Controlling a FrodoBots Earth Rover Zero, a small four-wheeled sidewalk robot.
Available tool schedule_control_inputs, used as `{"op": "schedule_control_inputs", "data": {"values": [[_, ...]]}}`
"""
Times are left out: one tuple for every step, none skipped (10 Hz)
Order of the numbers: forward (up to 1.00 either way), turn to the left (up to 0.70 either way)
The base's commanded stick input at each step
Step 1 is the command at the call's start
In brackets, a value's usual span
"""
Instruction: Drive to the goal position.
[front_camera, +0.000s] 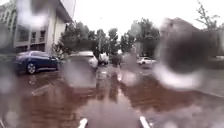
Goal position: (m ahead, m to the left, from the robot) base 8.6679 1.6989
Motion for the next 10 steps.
{"op": "schedule_control_inputs", "data": {"values": [[0.70, 0.00], [0.70, 0.00], [0.70, 0.00], [0.70, 0.00], [0.70, 0.00], [0.70, 0.00], [0.70, 0.00], [0.70, 0.00], [0.70, 0.00], [0.70, 0.00]]}}
